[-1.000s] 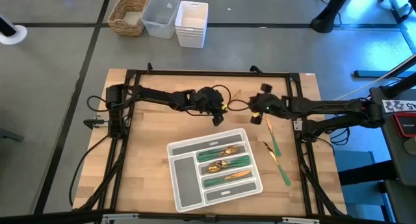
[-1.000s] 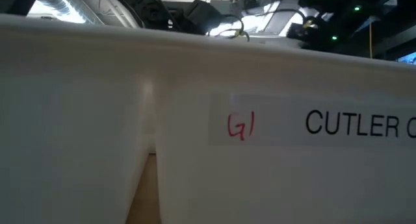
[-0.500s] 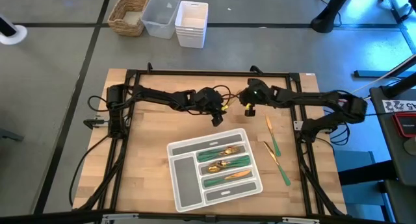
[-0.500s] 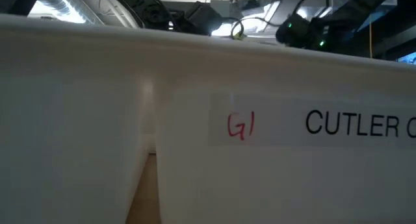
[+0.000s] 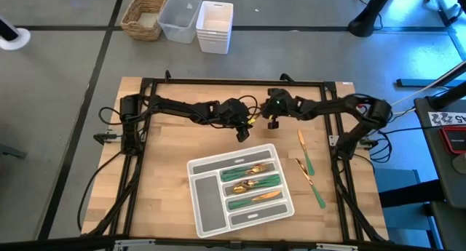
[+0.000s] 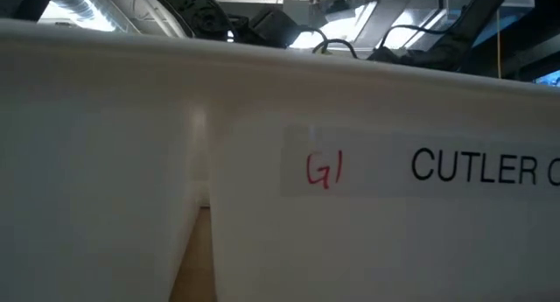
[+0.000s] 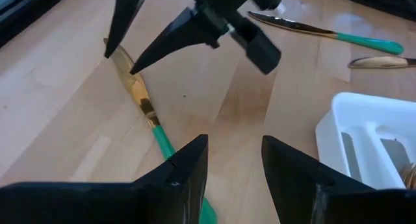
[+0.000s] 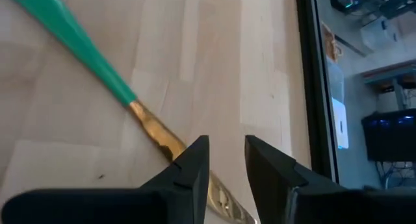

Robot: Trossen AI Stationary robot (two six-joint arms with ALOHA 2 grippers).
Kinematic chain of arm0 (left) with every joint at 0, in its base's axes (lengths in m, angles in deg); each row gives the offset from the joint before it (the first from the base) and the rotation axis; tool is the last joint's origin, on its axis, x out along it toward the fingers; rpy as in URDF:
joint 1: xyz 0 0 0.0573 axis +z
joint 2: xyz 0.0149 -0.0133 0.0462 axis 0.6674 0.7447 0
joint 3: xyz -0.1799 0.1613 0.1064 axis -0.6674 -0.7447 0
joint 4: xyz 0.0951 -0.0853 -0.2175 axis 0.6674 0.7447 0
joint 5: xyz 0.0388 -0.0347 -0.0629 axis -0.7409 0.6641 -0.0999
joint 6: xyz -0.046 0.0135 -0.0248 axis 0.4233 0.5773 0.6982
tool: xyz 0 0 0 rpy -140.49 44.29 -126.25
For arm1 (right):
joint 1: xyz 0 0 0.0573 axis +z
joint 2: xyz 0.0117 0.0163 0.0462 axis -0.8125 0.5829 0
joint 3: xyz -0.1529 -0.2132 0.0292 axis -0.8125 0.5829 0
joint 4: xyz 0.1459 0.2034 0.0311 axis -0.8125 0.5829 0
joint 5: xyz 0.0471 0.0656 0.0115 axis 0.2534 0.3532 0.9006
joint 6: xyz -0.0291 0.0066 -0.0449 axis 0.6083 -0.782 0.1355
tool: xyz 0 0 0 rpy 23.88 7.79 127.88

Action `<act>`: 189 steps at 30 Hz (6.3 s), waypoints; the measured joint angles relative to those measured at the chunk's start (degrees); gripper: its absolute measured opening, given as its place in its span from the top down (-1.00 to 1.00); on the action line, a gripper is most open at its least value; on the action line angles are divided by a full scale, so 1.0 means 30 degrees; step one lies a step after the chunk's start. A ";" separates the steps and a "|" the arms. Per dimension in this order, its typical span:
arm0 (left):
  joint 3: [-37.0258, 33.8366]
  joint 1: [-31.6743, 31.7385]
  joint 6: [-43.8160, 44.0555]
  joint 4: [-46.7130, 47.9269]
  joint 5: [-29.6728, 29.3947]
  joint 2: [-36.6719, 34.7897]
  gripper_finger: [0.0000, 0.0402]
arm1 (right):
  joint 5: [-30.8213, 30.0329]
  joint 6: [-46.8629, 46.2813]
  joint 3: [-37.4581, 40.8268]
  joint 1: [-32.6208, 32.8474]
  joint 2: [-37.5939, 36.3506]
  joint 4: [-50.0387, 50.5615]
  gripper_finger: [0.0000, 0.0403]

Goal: Sort silverware
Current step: Put the green knife into the white silverware tray

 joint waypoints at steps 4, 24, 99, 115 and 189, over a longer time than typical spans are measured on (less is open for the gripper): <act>0.0000 0.0000 0.0000 0.0015 0.0000 0.0000 0.32 | -0.0554 -0.0020 -0.0015 0.0000 0.0603 -0.0298 0.51; 0.0000 -0.0015 -0.0002 0.0947 0.0000 0.0000 0.32 | -0.0489 -0.2020 -0.0051 0.0022 0.1643 0.1276 0.51; -0.0240 -0.0677 0.0065 -0.1080 -0.2339 0.2940 0.32 | 0.4676 -1.5120 -0.2047 0.0044 0.3033 0.3118 0.51; -0.0137 -0.1093 -0.0377 -0.0782 -0.5040 0.4233 0.32 | 0.6356 -1.5620 -0.2074 0.0000 0.3026 0.3483 0.51; 0.0947 0.1837 0.4426 -0.0114 0.6575 0.4371 0.86 | 0.3417 -0.8800 -0.2040 0.3815 -0.0755 0.7672 0.51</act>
